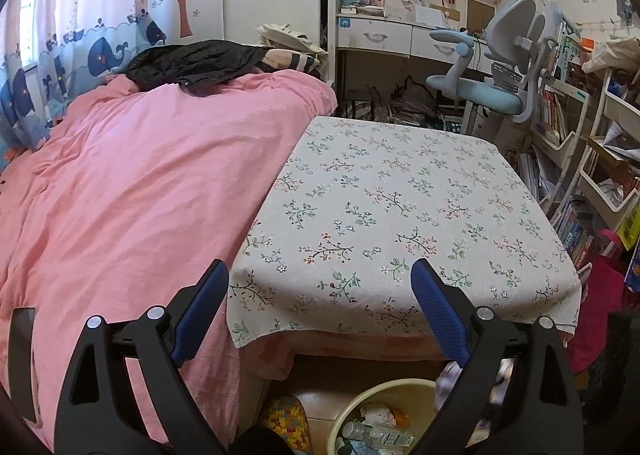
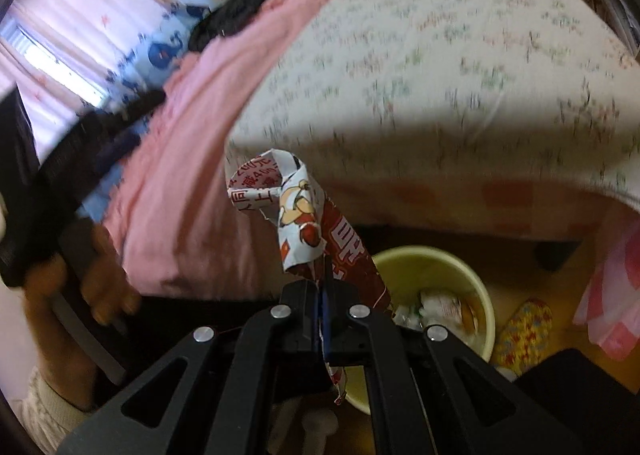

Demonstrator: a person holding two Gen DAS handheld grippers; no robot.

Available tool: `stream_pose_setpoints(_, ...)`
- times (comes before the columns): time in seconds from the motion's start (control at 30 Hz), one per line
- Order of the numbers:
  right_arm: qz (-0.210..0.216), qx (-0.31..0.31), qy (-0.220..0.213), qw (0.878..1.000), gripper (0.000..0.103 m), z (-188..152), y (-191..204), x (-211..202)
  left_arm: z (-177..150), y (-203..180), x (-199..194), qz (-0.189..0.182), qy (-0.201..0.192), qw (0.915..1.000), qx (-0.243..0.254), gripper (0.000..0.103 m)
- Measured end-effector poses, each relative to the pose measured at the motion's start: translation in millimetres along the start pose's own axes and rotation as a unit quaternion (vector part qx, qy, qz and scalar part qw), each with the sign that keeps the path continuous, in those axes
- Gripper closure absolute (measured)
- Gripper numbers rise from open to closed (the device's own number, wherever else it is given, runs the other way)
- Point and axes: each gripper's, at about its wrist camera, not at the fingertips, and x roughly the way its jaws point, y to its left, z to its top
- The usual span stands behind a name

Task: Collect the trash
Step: 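Lift the red wrapper with the right tool and carry it to the bin, then open the right tool over the yellow bin to drop the wrapper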

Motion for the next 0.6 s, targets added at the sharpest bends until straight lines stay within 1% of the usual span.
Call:
stream_pose_setpoints(0.13,-0.017,-0.006,0.024,1.000,0.101,-7,-1,5,-1,1,-2,0.002,-0.003,1.0000,0.000,0.014)
stream_pose_setpoints(0.17,-0.020,-0.005,0.029,0.999,0.097,-8,-3,7,-1,2,-3,0.002,-0.004,1.0000,0.000,0.013)
stream_pose_setpoints(0.23,-0.030,-0.004,0.045,0.999,0.096,-12,-5,11,-2,2,-4,0.003,-0.005,1.0000,0.000,0.012)
stream_pose_setpoints(0.3,-0.036,0.001,0.058,0.998,0.092,-16,-7,16,-2,1,-5,0.004,-0.007,1.0000,0.001,0.011)
stream_pose_setpoints(0.37,-0.041,0.001,0.066,0.997,0.082,-17,-9,16,-1,0,-6,0.004,-0.009,1.0000,0.002,0.010)
stream_pose_setpoints(0.43,-0.046,0.000,0.061,0.997,0.074,-18,-9,13,-1,-1,-7,0.003,-0.011,0.9999,0.004,0.010)
stream_pose_setpoints(0.47,-0.047,-0.001,0.054,0.997,0.072,-17,-10,10,-1,-1,-7,0.002,-0.011,0.9999,0.004,0.010)
stream_pose_setpoints(0.53,-0.055,-0.003,0.034,0.998,0.069,-12,-9,1,0,-2,-8,-0.004,-0.010,0.9999,0.003,0.009)
stream_pose_setpoints(0.6,-0.065,-0.007,0.008,0.998,0.062,-3,-6,-9,4,-4,-9,-0.014,-0.011,0.9998,0.003,0.008)
